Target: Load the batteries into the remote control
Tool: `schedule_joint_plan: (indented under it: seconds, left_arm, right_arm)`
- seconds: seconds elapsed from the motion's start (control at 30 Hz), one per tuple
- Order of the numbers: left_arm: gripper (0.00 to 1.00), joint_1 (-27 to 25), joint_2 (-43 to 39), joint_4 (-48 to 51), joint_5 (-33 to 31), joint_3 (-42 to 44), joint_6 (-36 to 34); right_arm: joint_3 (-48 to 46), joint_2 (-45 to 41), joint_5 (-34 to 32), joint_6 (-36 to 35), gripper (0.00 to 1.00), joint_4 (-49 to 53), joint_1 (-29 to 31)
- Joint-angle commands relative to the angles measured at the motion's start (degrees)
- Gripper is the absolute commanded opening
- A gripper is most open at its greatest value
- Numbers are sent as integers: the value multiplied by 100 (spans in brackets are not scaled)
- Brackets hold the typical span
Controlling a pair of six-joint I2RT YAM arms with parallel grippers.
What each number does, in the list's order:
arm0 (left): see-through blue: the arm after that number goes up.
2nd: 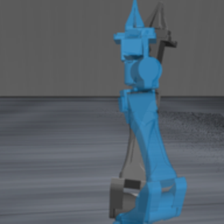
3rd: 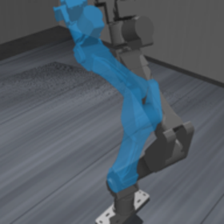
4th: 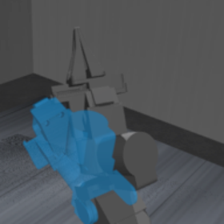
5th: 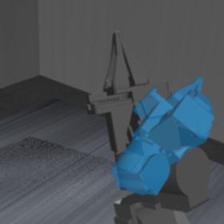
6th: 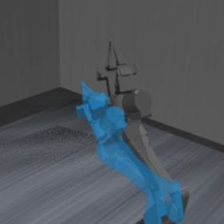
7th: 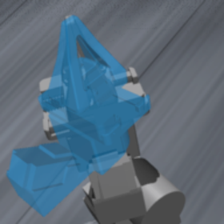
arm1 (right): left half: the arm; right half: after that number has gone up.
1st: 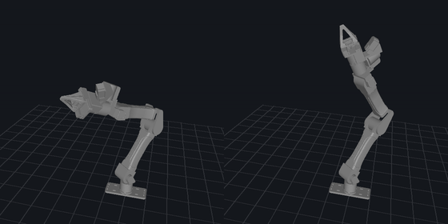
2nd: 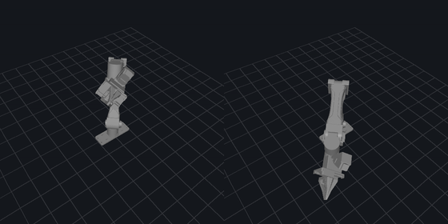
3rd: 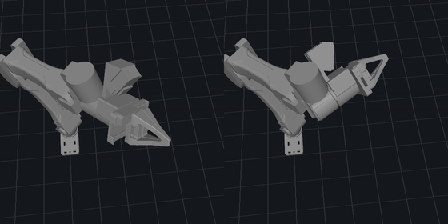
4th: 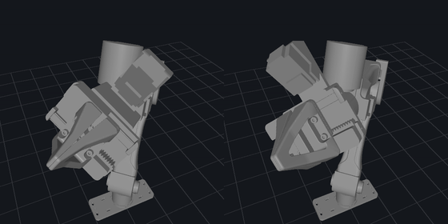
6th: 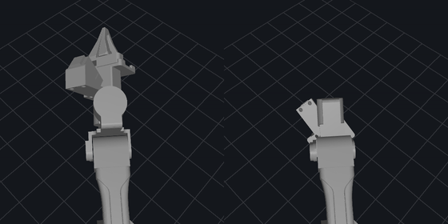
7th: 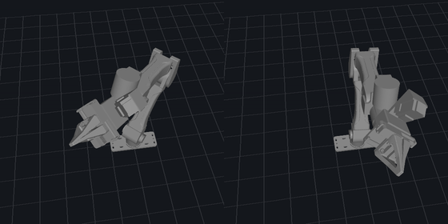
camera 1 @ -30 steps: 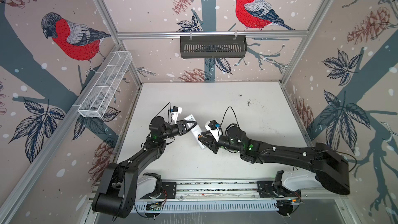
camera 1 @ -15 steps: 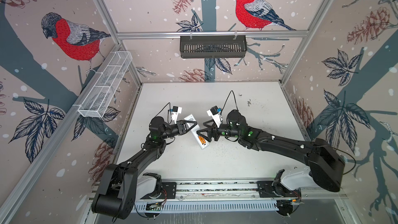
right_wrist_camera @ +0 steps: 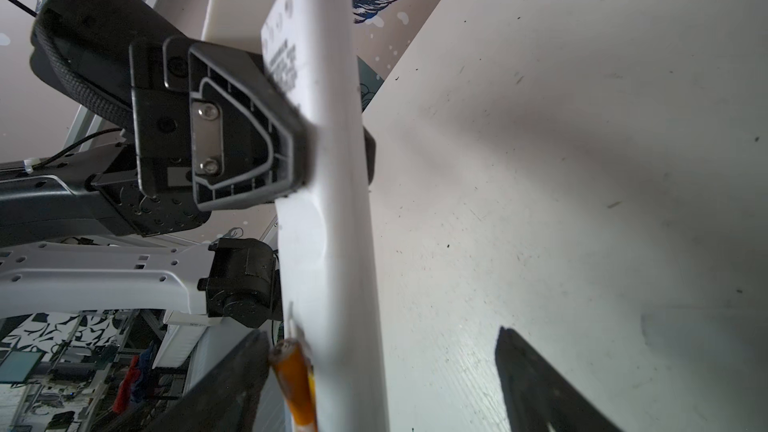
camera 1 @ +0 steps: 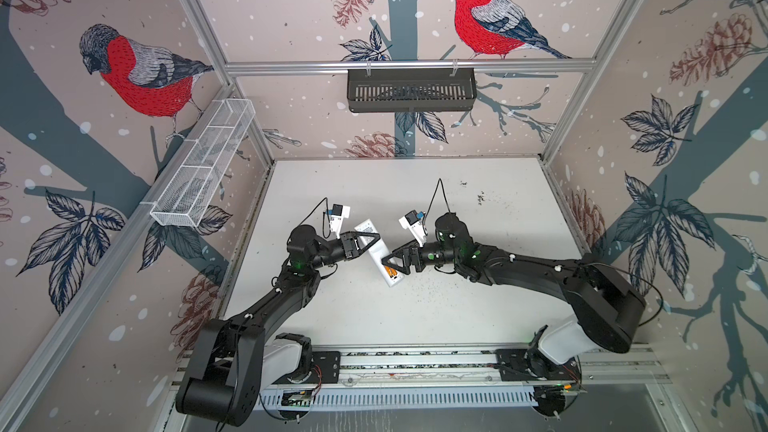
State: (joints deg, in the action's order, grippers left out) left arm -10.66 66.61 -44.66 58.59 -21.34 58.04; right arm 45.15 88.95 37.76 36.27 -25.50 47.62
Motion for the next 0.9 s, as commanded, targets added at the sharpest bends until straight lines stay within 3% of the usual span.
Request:
schedule_joint_plan:
  seconds: [0.0,0.87]
  left_arm:
    - [0,2,-26,-309,47,-32,-47]
    - [0,127,124,-1017,197,16,396]
  right_arm:
    - [-65,91,159,206,87,-376,-62]
    - [-409,592,658,367,86,-1191,-185]
